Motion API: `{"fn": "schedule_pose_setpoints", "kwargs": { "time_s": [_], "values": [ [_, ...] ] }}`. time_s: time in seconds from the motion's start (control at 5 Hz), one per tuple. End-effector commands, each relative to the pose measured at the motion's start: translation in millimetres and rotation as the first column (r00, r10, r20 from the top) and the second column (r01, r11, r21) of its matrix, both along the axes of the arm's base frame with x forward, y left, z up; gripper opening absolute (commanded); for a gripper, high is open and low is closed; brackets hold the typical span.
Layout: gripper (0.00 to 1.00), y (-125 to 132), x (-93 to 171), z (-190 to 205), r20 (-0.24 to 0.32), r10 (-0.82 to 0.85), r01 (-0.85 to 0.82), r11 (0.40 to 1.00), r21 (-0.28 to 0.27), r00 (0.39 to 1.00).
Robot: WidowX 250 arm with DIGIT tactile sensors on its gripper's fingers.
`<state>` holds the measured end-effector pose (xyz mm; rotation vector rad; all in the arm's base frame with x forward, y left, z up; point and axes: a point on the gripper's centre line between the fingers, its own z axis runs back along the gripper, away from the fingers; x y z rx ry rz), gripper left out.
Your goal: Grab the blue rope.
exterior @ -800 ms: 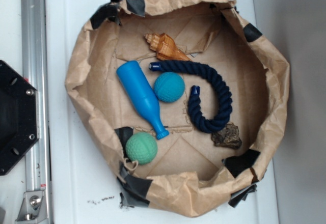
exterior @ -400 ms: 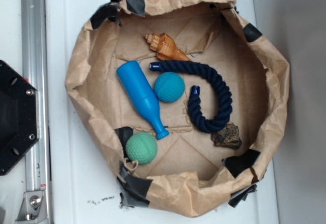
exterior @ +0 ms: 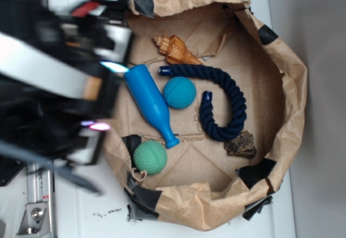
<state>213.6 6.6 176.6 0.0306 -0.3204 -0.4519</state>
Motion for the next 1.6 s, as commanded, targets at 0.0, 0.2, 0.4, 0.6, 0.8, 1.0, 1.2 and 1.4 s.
{"fn": "schedule_pose_setpoints", "kwargs": {
  "time_s": [0.0, 0.2, 0.4, 0.6, 0.8, 1.0, 1.2, 1.4],
  "values": [
    [1.00, 24.0, 46.4, -50.5, -0.002, -0.009, 0.009, 0.999, -0.031, 1.000],
    [1.00, 32.5, 60.3, -76.7, -0.047, -0.027, 0.025, 0.999, -0.033, 0.999],
    [1.00, 43.3, 84.3, -92.2, -0.058, -0.029, 0.027, 0.999, -0.037, 0.998],
    [1.00, 44.0, 109.5, -113.8, -0.106, -0.056, 0.052, 0.998, -0.042, 0.993],
    [1.00, 39.3, 127.6, -126.2, -0.141, -0.096, 0.092, 0.995, -0.036, 0.985],
    [1.00, 28.6, 125.9, -130.6, -0.152, -0.091, 0.098, 0.994, 0.041, 0.984],
    [0.00, 18.3, 120.2, -131.3, -0.200, -0.116, 0.138, 0.986, 0.099, 0.973],
    [0.00, 12.0, 114.9, -131.2, -0.233, -0.065, 0.120, 0.966, 0.227, 0.970]
  ]
}}
